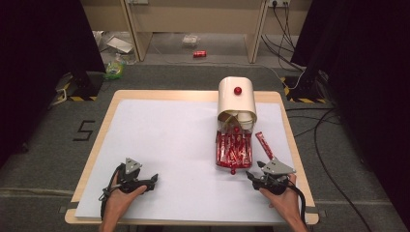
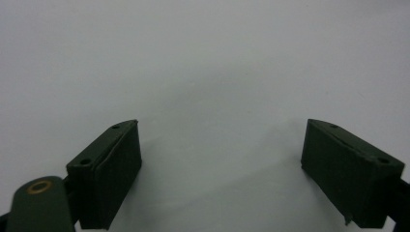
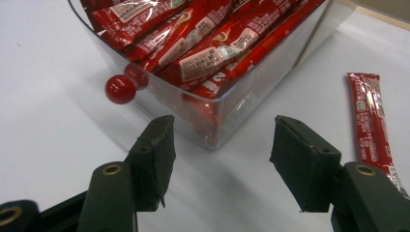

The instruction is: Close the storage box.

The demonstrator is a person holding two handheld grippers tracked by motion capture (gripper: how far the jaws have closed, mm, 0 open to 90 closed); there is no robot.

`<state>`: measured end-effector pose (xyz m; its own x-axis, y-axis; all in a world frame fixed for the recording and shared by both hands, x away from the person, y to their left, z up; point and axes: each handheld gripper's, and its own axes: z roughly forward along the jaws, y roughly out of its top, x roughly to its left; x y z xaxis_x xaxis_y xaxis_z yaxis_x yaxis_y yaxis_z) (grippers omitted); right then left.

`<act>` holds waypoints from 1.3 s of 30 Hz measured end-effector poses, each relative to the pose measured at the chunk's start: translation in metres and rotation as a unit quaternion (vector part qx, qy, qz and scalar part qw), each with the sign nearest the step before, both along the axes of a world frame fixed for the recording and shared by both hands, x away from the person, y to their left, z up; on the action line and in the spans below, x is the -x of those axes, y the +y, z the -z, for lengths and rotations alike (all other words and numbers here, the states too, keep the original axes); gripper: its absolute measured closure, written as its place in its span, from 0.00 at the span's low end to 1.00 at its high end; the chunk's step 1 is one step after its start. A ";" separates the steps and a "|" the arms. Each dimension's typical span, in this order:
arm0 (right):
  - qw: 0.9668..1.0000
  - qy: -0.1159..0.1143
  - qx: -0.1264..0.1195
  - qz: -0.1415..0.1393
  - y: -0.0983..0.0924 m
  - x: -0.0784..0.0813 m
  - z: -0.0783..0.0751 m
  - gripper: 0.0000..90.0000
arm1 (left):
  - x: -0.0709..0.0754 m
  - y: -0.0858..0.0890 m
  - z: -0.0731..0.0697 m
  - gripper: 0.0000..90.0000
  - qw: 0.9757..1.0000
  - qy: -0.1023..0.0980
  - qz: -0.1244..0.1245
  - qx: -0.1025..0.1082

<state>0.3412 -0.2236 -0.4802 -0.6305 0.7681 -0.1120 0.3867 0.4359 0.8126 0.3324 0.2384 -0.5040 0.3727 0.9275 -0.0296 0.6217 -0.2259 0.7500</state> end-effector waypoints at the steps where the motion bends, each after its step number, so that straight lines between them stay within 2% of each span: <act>1: 1.000 -0.001 0.000 0.002 0.000 -0.001 0.000 0.46 | 0.000 0.000 0.000 0.15 1.000 0.000 0.000 0.000; 15: 1.000 0.000 0.013 -0.001 0.007 -0.005 0.000 0.44 | 0.000 0.000 0.000 0.15 1.000 0.000 -0.001 0.001; 39: 1.000 -0.005 0.009 0.001 0.011 -0.009 -0.001 0.43 | 0.000 0.000 0.000 0.15 1.000 0.000 0.000 0.001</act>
